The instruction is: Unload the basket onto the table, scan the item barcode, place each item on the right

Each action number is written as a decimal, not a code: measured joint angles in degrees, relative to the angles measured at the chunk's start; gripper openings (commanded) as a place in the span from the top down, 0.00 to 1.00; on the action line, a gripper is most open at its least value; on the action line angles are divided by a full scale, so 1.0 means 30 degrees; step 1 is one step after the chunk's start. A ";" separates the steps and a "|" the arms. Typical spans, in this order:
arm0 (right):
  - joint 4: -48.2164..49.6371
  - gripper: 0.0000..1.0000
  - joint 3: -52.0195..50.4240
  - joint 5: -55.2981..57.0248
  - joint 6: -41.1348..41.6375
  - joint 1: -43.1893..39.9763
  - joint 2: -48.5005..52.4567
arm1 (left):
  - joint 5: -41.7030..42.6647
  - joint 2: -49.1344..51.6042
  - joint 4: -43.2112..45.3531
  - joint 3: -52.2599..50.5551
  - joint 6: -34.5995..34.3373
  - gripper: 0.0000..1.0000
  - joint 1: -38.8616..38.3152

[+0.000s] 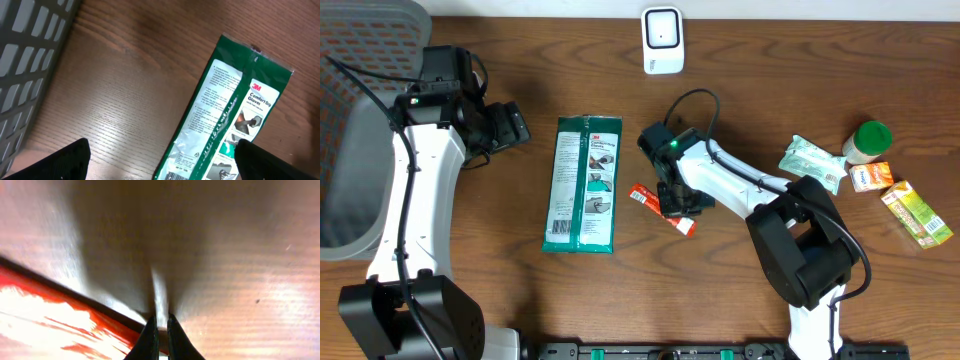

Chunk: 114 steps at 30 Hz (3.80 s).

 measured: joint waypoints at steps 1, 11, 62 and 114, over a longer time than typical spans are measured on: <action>-0.0262 0.96 0.0000 -0.0138 -0.0204 0.0000 0.0000 | 0.0000 0.0000 0.0000 0.0000 0.0000 0.08 0.0000; -0.2215 0.85 0.1617 -0.0459 -0.3621 0.0000 0.0007 | 0.0000 0.0000 0.0000 0.0000 0.0000 0.08 0.0000; 0.0678 0.99 -0.0444 -0.1333 -0.8262 0.0750 -0.0525 | 0.0000 0.0000 0.0000 0.0000 0.0000 0.08 0.0000; -0.1246 0.85 0.1494 -0.0780 -0.8692 0.1923 -0.0707 | 0.0000 0.0000 0.0000 0.0000 0.0000 0.08 0.0000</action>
